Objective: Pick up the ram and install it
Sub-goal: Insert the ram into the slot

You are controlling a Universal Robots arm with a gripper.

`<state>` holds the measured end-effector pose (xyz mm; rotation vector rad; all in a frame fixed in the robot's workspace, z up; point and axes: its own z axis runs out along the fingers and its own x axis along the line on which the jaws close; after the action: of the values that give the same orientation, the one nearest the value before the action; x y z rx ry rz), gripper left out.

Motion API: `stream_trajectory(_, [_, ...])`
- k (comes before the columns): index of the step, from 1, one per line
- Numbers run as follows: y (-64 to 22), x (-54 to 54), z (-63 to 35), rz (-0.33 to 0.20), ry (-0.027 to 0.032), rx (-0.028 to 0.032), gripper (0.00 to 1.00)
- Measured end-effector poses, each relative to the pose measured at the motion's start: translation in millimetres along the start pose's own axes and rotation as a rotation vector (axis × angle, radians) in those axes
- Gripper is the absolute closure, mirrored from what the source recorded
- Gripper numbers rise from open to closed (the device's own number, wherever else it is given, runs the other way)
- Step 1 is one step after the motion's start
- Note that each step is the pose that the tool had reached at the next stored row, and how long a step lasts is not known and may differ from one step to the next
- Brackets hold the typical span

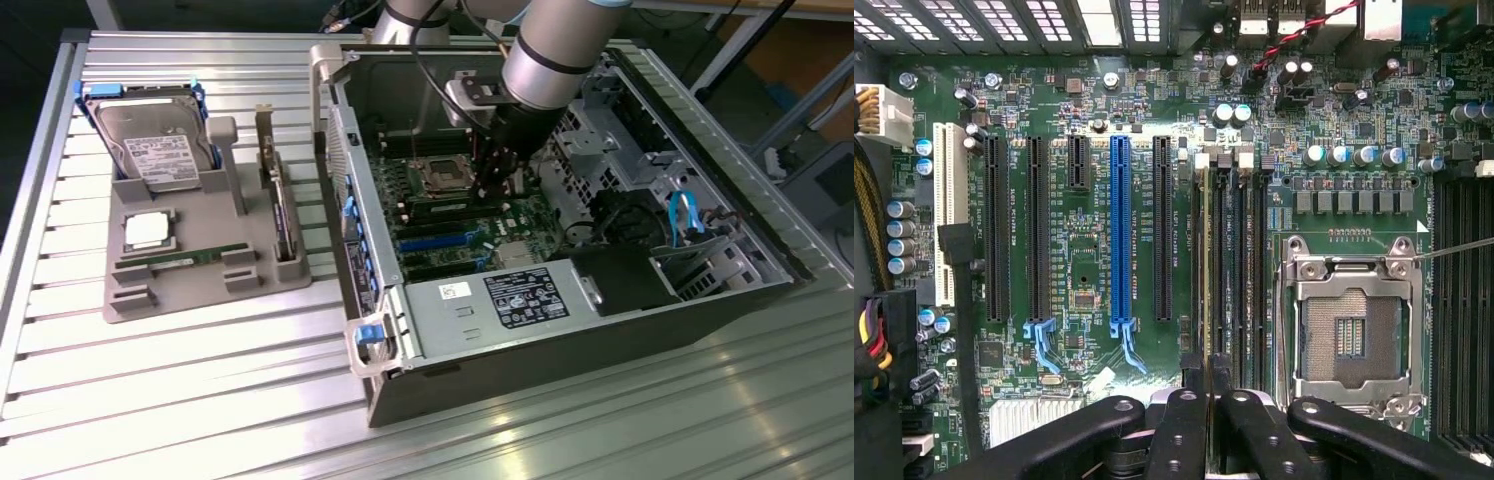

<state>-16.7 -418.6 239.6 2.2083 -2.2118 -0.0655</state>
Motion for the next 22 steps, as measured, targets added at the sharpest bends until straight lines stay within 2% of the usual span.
stream_trajectory(6, [0.0,0.1,1.6,0.000,-0.0001,0.0041,0.88])
stream_trajectory(22, [0.3,0.1,2.5,0.000,-0.0003,0.0022,0.88])
